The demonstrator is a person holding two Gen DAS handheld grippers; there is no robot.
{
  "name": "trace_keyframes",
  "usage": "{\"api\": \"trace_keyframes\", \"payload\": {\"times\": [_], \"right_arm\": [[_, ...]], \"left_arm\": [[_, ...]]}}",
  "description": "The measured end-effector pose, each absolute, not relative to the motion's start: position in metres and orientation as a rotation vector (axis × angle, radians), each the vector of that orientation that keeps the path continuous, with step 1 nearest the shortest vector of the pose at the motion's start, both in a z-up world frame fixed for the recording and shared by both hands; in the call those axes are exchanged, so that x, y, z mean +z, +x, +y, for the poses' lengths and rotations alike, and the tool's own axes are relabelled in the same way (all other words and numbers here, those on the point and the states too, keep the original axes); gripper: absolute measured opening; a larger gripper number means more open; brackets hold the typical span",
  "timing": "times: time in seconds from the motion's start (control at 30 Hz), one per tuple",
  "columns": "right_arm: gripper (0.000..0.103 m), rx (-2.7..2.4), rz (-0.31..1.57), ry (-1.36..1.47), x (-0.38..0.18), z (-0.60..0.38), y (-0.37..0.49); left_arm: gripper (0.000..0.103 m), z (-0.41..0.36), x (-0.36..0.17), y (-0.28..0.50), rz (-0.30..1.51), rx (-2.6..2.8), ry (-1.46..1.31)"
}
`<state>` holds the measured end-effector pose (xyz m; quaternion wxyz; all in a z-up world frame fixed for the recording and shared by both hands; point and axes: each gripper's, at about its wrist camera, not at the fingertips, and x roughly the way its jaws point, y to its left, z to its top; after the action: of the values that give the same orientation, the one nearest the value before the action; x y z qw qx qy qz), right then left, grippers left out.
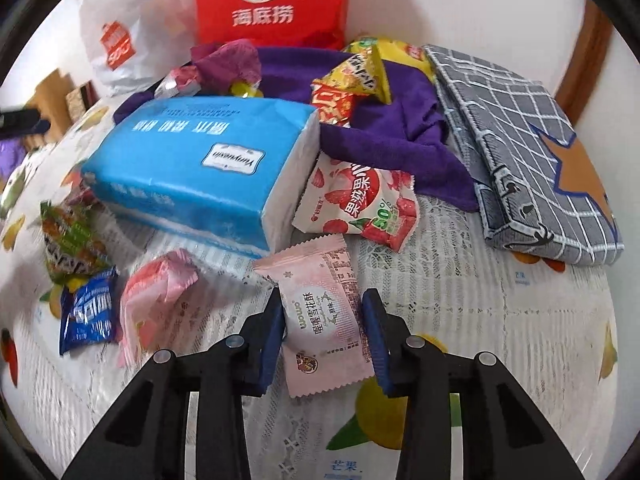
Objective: Organize snacks
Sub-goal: 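Grasp the pink Lotso stick snack with the left tool while the right tool grasps the pink-white packet, then carry the Lotso stick and pink-white packet over the purple towel with both tools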
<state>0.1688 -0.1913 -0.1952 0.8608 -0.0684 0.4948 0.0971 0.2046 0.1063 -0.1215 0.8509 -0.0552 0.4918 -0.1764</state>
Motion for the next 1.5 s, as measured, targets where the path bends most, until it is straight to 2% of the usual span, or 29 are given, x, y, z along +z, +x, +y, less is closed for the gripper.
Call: {"api": "trace_keyframes", "payload": {"times": [0.13,0.37,0.43,0.57,0.63,0.73,1.07,1.5], "right_arm": [[0.038,0.155,1.036,-0.091,-0.193,-0.194,0.168],[0.037,0.086,1.014,-0.048,-0.184,-0.2,0.165],[0.037,0.07,1.013,-0.048,-0.182,-0.199,0.164],[0.037,0.052,0.99,-0.034,-0.175,-0.2,0.157],[0.037,0.043,0.979,-0.017,-0.17,-0.202,0.154],[0.037,0.034,0.962,0.018,-0.162,-0.206,0.148],[0.037,0.021,0.903,0.046,-0.114,-0.207,0.123],[0.037,0.07,0.79,0.025,-0.043,-0.205,0.111]], "left_arm": [[0.071,0.101,-0.142,0.208,1.081,-0.372,-0.089],[0.061,0.084,-0.162,0.212,1.115,-0.381,-0.002],[0.053,0.079,-0.167,0.213,1.132,-0.384,0.017],[0.044,0.07,-0.178,0.21,1.159,-0.394,0.056],[0.025,0.065,-0.184,0.209,1.179,-0.386,0.079],[0.019,0.065,-0.181,0.204,1.158,-0.324,0.1],[0.018,0.077,-0.121,0.162,1.05,-0.295,-0.022],[0.019,0.028,-0.064,0.14,0.949,-0.366,-0.115]]}}
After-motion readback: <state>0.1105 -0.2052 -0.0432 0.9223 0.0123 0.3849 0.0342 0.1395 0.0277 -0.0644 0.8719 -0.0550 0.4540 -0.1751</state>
